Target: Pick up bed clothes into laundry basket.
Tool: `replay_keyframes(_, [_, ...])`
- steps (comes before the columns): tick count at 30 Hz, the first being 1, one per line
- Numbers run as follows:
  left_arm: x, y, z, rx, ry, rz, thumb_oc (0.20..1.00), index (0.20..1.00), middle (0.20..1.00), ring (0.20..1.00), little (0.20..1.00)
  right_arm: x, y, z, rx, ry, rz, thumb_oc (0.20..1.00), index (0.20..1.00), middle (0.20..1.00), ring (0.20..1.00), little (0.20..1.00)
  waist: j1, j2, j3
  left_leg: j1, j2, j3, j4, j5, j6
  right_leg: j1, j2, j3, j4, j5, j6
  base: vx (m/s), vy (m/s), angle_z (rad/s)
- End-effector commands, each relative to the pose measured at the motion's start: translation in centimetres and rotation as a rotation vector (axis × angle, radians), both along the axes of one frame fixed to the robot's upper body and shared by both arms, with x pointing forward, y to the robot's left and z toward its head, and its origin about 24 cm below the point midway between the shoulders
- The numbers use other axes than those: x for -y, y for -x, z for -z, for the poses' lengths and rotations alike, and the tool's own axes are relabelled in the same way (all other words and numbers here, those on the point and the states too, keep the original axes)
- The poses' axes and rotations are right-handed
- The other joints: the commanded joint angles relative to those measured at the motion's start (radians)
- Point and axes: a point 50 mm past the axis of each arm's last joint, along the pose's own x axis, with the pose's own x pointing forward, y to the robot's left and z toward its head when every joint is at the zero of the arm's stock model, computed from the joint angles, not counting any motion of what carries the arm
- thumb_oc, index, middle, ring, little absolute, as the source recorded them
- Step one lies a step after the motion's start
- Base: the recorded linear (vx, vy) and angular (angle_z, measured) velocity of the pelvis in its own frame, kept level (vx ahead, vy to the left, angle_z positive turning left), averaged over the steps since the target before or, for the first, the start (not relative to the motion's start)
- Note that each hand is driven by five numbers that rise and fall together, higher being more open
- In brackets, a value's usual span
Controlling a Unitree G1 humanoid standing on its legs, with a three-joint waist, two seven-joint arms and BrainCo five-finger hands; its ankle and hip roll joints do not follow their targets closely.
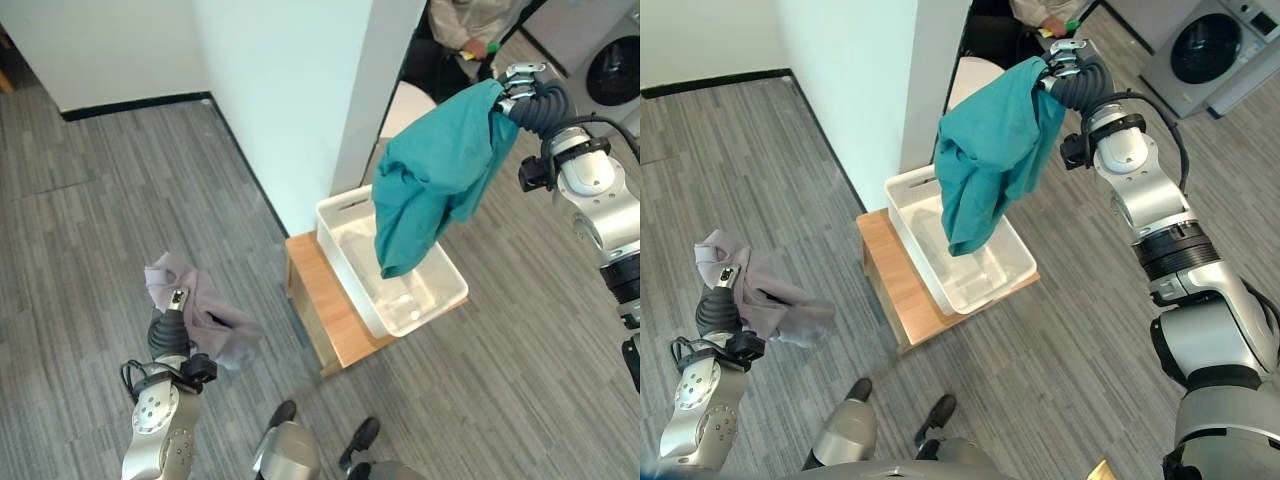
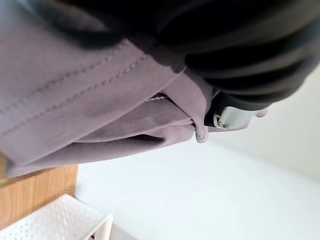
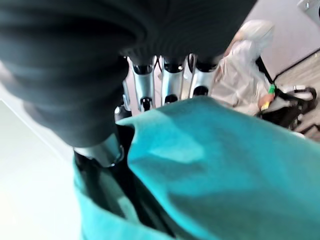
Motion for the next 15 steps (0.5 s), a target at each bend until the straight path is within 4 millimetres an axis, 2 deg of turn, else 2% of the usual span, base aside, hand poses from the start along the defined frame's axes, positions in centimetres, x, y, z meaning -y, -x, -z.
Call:
replay_keyframes(1, [0.1,-0.9,-3.6,0.156,-0.055,0.034,0.200,0.200,0.200,0.200,0.200,1.1,-0.5,-1.3,0.046,0.007,0.107,0.200,0.200,0.200,0.200,0.200,0.018,0.025,-0.023,-0.060,-0.013,-0.027,-0.110,0.096,0.024,0.094,-0.040,-0.028,0.023,-0.136,0.072,-0.03,0.013,0.05])
replay_keyframes(3, [0.0,-0.8,-3.5,0.155,-0.050,0.028,0.200,0.200,0.200,0.200,0.200,0.9,-1.0,0.4,-0.014,0.033,0.126,0.200,0.200,0.200,0.200,0.200,0.023,0.030,-0.018,-0.067,-0.014,-0.029,-0.109,0.098,0.025,0.087,-0.039,-0.025,0.021,-0.135,0.072,-0.02,0.009,0.07])
replay_keyframes(4, [0.0,-0.7,-3.5,0.155,-0.050,0.028,0.200,0.200,0.200,0.200,0.200,0.8,-1.0,0.4,-0.014,0.033,0.126,0.200,0.200,0.200,0.200,0.200,0.023,0.030,-0.019,-0.068,-0.014,-0.029,-0.109,0.097,0.025,0.087,-0.039,-0.025,0.021,-0.135,0.071,0.00,0.000,0.00])
replay_keyframes(6, [-0.2,-0.4,-3.7,0.167,-0.046,0.012,0.200,0.200,0.200,0.200,0.200,0.7,-1.6,3.0,-0.101,0.045,0.162,0.200,0.200,0.200,0.200,0.200,0.031,0.043,-0.012,-0.081,-0.017,-0.032,-0.107,0.100,0.025,0.074,-0.040,-0.026,0.020,-0.133,0.071,-0.02,0.013,0.05])
replay_keyframes(8, [-0.5,-0.2,-3.7,0.167,-0.046,-0.002,0.200,0.200,0.200,0.200,0.200,1.1,-1.9,4.2,-0.144,0.052,0.199,0.200,0.200,0.200,0.200,0.200,0.038,0.050,-0.006,-0.089,-0.017,-0.033,-0.107,0.103,0.025,0.069,-0.041,-0.029,0.018,-0.131,0.071,-0.01,0.005,0.02])
replay_keyframes(10, [-0.7,0.0,-3.6,0.163,-0.047,-0.012,0.200,0.200,0.200,0.200,0.200,1.4,-2.1,4.4,-0.162,0.059,0.229,0.200,0.200,0.200,0.200,0.200,0.042,0.055,-0.002,-0.097,-0.017,-0.036,-0.108,0.106,0.025,0.063,-0.042,-0.031,0.017,-0.129,0.071,-0.02,0.001,-0.01])
replay_keyframes(11, [-0.7,0.0,-3.9,0.177,-0.050,-0.011,0.200,0.200,0.200,0.200,0.200,2.3,-2.4,4.5,-0.180,0.082,0.280,0.200,0.200,0.200,0.200,0.200,0.049,0.059,0.005,-0.109,-0.019,-0.039,-0.108,0.110,0.025,0.055,-0.042,-0.034,0.016,-0.128,0.072,-0.04,0.003,0.00])
replay_keyframes(15, [-0.5,0.1,-3.7,0.175,-0.037,-0.011,0.200,0.200,0.200,0.200,0.200,2.6,-2.9,2.9,-0.162,0.123,0.328,0.200,0.200,0.200,0.200,0.200,0.061,0.062,0.020,-0.132,-0.022,-0.055,-0.100,0.116,0.025,0.041,-0.041,-0.038,0.015,-0.126,0.071,-0.03,-0.015,0.07])
